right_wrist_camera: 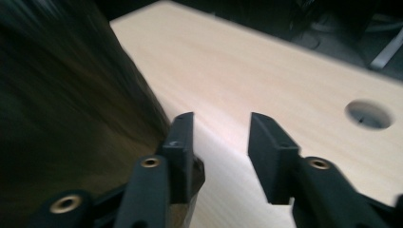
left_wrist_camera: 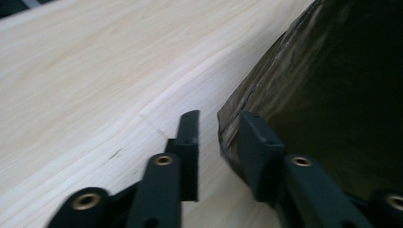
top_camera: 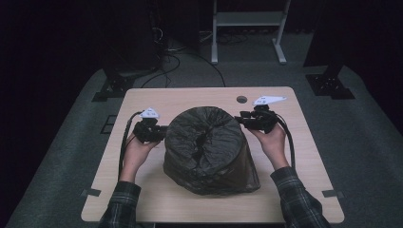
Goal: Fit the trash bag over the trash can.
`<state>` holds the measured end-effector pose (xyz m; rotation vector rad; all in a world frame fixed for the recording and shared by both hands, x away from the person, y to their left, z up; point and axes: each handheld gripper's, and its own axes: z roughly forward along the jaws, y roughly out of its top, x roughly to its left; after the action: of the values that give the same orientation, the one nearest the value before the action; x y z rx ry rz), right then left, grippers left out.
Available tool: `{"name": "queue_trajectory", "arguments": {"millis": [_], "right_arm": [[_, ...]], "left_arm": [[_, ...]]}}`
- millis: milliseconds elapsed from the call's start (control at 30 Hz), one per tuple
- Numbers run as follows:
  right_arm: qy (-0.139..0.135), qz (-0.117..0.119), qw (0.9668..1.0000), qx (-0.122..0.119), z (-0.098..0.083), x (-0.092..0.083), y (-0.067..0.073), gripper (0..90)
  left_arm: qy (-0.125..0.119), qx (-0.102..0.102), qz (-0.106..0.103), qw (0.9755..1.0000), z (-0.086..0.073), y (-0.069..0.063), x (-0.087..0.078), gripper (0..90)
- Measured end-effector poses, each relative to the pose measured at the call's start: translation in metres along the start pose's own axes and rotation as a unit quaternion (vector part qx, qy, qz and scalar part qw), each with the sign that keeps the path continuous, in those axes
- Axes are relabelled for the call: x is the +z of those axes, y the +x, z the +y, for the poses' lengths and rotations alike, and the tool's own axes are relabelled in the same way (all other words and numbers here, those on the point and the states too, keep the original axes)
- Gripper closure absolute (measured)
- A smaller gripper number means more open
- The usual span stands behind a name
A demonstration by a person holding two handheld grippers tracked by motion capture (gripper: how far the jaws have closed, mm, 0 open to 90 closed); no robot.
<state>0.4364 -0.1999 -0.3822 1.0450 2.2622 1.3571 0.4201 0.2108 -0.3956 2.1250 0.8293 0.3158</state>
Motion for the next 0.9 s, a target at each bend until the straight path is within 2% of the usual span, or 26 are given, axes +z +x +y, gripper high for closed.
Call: {"name": "queue_trajectory", "arguments": {"millis": [100, 200, 333, 400, 467, 500, 567, 633, 733, 767, 900], "right_arm": [[-0.018, 0.003, 0.9998, -0.005, 0.012, -0.020, 0.002, 51.5], [-0.025, 0.008, 0.9994, -0.023, 0.020, -0.035, 0.007, 45.9], [-0.037, 0.012, 0.9982, -0.044, 0.030, -0.058, 0.019, 34.6], [-0.045, 0.023, 0.9977, -0.044, 0.034, -0.069, 0.025, 29.8], [-0.051, 0.037, 0.9966, -0.053, 0.039, -0.077, 0.032, 23.7], [-0.050, 0.045, 0.9962, -0.056, 0.041, -0.080, 0.035, 19.4], [-0.046, 0.073, 0.9939, -0.070, 0.045, -0.084, 0.044, 11.2], [-0.041, 0.101, 0.9906, -0.082, 0.048, -0.085, 0.052, 10.4], [-0.037, 0.118, 0.9861, -0.111, 0.053, -0.086, 0.068, 10.3], [-0.034, 0.120, 0.9845, -0.123, 0.054, -0.085, 0.075, 10.4], [-0.026, 0.145, 0.9796, -0.137, 0.059, -0.078, 0.091, 10.4]], "left_arm": [[-0.005, -0.006, 0.012, 0.9999, -0.006, -0.005, -0.017, 51.2], [-0.011, -0.006, 0.017, 0.9998, -0.017, -0.012, -0.031, 42.2], [-0.005, -0.004, 0.027, 0.9996, -0.035, -0.023, -0.048, 29.8], [-0.001, 0.000, 0.032, 0.9995, -0.043, -0.028, -0.053, 24.7], [-0.002, 0.002, 0.025, 0.9997, -0.054, -0.036, -0.057, 18.1], [-0.002, 0.004, 0.022, 0.9997, -0.058, -0.039, -0.058, 17.6], [0.002, 0.005, 0.017, 0.9998, -0.067, -0.045, -0.058, 11.4], [0.008, 0.013, 0.013, 0.9998, -0.073, -0.051, -0.058, 8.4], [0.010, 0.020, 0.014, 0.9996, -0.086, -0.060, -0.056, 0.0], [0.009, 0.022, 0.013, 0.9996, -0.088, -0.062, -0.055, 0.0], [0.004, 0.048, 0.010, 0.9988, -0.100, -0.073, -0.054, 0.0]]}}
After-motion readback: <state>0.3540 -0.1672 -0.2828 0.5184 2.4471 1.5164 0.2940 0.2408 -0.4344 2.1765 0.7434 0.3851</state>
